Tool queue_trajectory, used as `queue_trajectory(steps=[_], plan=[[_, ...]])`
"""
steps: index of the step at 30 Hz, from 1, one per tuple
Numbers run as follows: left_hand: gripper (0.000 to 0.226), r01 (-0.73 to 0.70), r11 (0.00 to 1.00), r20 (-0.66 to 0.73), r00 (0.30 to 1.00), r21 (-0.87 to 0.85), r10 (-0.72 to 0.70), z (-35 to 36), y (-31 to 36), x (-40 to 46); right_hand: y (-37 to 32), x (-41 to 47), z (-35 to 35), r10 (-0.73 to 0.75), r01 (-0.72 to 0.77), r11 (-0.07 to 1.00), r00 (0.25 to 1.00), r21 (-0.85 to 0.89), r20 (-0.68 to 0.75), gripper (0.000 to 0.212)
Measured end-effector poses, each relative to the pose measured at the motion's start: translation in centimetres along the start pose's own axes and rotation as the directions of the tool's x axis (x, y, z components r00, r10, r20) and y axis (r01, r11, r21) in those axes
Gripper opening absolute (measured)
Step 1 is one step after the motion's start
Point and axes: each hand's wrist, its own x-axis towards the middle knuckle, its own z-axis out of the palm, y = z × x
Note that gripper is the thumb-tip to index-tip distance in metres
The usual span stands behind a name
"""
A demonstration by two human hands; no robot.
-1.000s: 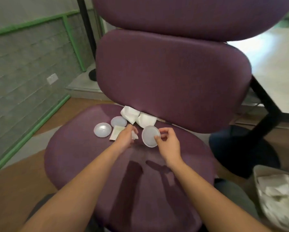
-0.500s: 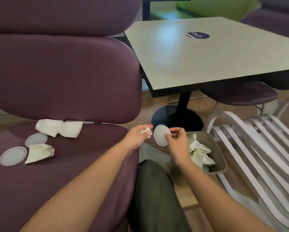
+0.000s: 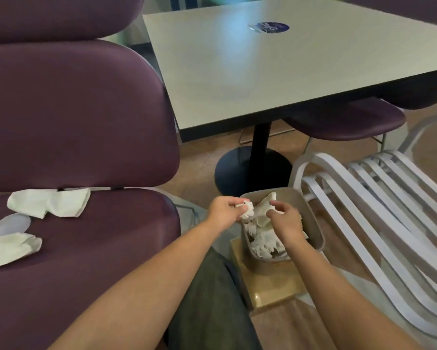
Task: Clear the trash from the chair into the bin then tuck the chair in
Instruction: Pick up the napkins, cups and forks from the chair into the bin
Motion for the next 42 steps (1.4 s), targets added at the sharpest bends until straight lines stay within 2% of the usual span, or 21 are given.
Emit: queue_trajectory(steps=[2, 4, 6, 9, 12, 14, 17, 19, 21, 22, 24, 31, 37, 42], plan=[[0.026, 0.009, 1.0, 0.026, 1.0, -0.006, -0.009, 0.8, 0.2, 0.3, -0.1, -0.7, -0.6, -0.05, 0.032, 0.994, 0.983, 0.105, 0.174, 0.036], [0.026, 0.043, 0.999, 0.065, 0.997, -0.022, -0.041, 1.9, 0.3, 0.4, 0.2, -1.1, -1.1, -0.125, 0.1, 0.99, 0.954, 0.102, 0.272, 0.036], [0.026, 0.103, 0.992, 0.1, 0.99, -0.072, -0.095, 3.0, 0.5, 0.3, 0.7, -1.3, -1.4, -0.166, 0.149, 0.985, 0.96, 0.088, 0.227, 0.033], [0.028, 0.2, 0.973, 0.154, 0.971, -0.117, -0.181, 4.0, 0.6, 0.1, 1.8, -0.9, -2.6, -0.137, 0.129, 0.99, 0.975, 0.054, 0.174, 0.023], [0.03, 0.236, 0.966, 0.222, 0.952, -0.103, -0.209, 4.6, 0.2, -0.1, 2.7, -0.6, -3.9, -0.117, 0.128, 0.99, 0.978, -0.054, 0.172, 0.015], [0.031, 0.213, 0.976, 0.237, 0.951, -0.031, -0.2, 5.1, -0.4, 0.0, 3.4, -0.4, -4.5, -0.144, 0.16, 0.968, 0.985, -0.195, 0.095, 0.012], [0.025, 0.154, 0.985, 0.201, 0.965, 0.08, -0.167, 5.4, -1.2, 0.1, 5.0, 0.0, -5.6, -0.15, 0.144, 0.861, 0.988, -0.489, 0.026, 0.017], [0.025, 0.112, 0.986, 0.187, 0.973, 0.126, -0.135, 5.2, -1.4, 0.1, 6.0, -0.1, -6.1, -0.084, 0.13, 0.696, 0.992, -0.707, 0.099, 0.025], [0.025, 0.061, 0.982, 0.171, 0.981, 0.18, -0.093, 4.7, -1.4, 0.0, 6.3, -0.4, -6.2, -0.042, 0.154, 0.542, 0.987, -0.826, 0.157, 0.031], [0.025, 0.041, 0.981, 0.155, 0.985, 0.191, -0.071, 4.3, -1.4, 0.0, 6.1, -0.5, -6.0, -0.04, 0.156, 0.542, 0.986, -0.826, 0.161, 0.033], [0.022, -0.001, 0.98, 0.122, 0.992, 0.201, -0.024, 3.4, -1.4, -0.2, 5.3, -0.9, -5.3, -0.075, 0.16, 0.614, 0.987, -0.773, 0.145, 0.034], [0.02, -0.106, 0.92, 0.0, 0.993, 0.377, 0.114, -2.1, -1.0, -1.3, -0.7, -2.7, 0.6, -0.287, 0.373, 0.76, 0.927, -0.532, 0.241, 0.027], [0.019, -0.049, 0.897, -0.165, 0.977, 0.438, 0.134, -11.2, -1.7, -3.6, -5.7, -5.2, 8.7, -0.414, 0.571, 0.709, 0.812, -0.413, 0.412, 0.026], [0.019, 0.042, 0.904, -0.359, 0.925, 0.427, 0.127, -19.1, -3.7, -6.4, -8.8, -8.3, 15.9, -0.41, 0.622, 0.708, 0.748, -0.335, 0.522, 0.023]])
